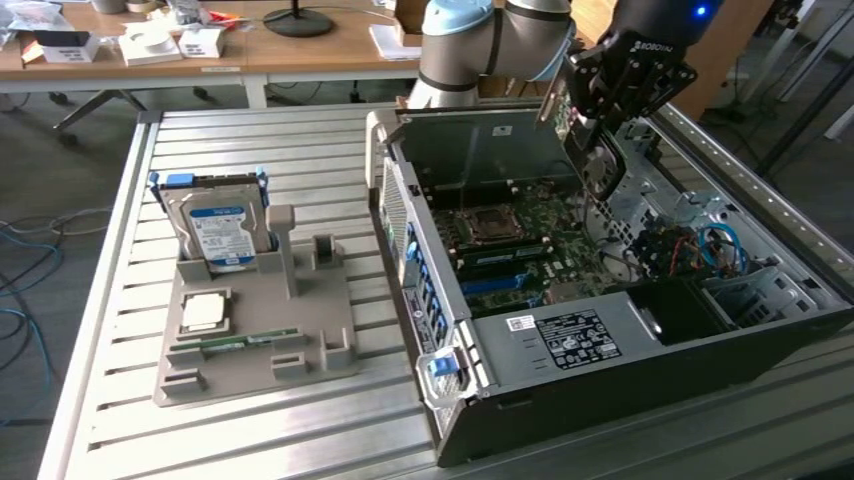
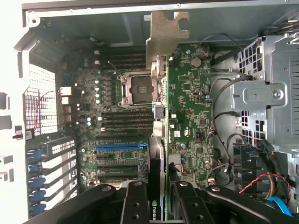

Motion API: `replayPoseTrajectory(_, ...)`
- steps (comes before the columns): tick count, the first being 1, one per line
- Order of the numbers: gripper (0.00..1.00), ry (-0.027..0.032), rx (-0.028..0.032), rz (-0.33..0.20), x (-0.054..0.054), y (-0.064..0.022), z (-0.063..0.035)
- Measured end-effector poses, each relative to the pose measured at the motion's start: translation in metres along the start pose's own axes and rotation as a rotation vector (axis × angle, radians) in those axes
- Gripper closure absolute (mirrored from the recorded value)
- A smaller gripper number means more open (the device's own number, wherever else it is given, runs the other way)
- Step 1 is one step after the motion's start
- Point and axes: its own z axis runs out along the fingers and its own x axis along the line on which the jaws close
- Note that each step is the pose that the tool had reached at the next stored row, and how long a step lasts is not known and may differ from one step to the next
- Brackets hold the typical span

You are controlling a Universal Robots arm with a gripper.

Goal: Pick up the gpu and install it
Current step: 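Pick up the gpu and move the gpu toward the slot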

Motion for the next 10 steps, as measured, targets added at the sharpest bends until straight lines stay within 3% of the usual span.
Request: replayPoseTrajectory(10,0.74,0.0,0.0005,0.0,-0.0002,0.0002,0.0031)
